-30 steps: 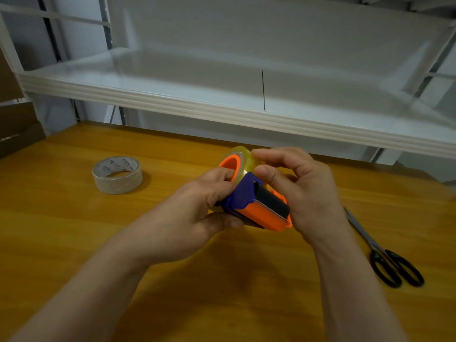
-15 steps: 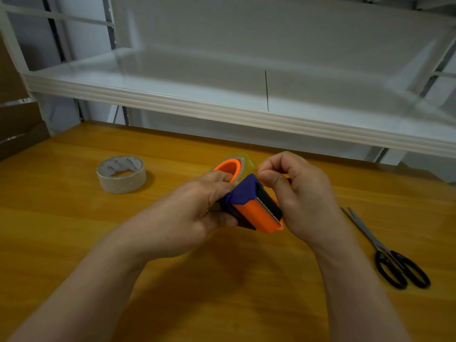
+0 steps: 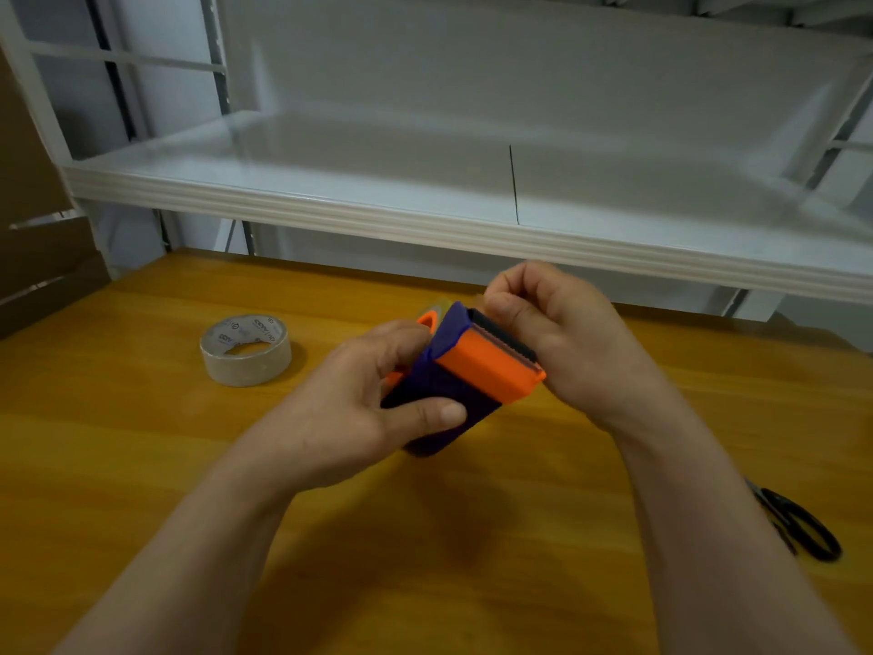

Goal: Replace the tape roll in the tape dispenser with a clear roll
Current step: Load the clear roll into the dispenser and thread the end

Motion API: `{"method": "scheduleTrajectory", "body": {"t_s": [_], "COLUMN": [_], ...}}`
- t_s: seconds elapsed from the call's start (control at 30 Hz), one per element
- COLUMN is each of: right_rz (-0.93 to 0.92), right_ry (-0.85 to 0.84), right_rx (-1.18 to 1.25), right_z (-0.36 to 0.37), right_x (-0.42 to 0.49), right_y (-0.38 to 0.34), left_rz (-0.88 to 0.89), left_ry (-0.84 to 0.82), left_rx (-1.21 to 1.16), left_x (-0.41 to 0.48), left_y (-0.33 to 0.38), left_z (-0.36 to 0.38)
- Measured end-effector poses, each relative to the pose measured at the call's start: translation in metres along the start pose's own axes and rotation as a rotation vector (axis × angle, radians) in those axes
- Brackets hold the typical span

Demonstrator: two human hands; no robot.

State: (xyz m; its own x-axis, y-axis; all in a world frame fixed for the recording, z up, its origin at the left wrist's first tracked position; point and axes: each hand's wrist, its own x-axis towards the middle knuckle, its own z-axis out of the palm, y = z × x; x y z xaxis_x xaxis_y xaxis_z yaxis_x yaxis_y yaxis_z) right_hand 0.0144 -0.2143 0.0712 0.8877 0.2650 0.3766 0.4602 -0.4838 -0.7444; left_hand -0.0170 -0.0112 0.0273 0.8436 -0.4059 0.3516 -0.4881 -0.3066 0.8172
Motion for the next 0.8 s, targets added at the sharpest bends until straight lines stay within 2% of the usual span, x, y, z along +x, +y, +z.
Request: {"method": "scheduleTrajectory", "body": {"t_s": [0.1, 0.23, 0.47, 0.8], "right_rz": [0.007, 0.032, 0.07, 0.036], "right_ry": [-0.069, -0.111, -0.011, 0.081], "right_rx": [-0.038, -0.056, -0.099, -0.277], "right_z": [-0.007, -0.007, -0.011, -0.002], "right_x": [0.015, 0.02, 0.021, 0.025], "right_y": [-0.01, -0.012, -0.017, -0.027], "left_rz": [-0.001, 0.012, 0.054, -0.044], "left_ry": [0.049, 0.051, 0.013, 0.115], "left_rx": [-0.128, -0.163, -0.132, -0.211], "left_x": [0.001, 0.002, 0.004, 0.007], "left_y": [-0.003, -0.005, -0.002, -0.003], "left_z": [0.0, 0.002, 0.011, 0.026]}}
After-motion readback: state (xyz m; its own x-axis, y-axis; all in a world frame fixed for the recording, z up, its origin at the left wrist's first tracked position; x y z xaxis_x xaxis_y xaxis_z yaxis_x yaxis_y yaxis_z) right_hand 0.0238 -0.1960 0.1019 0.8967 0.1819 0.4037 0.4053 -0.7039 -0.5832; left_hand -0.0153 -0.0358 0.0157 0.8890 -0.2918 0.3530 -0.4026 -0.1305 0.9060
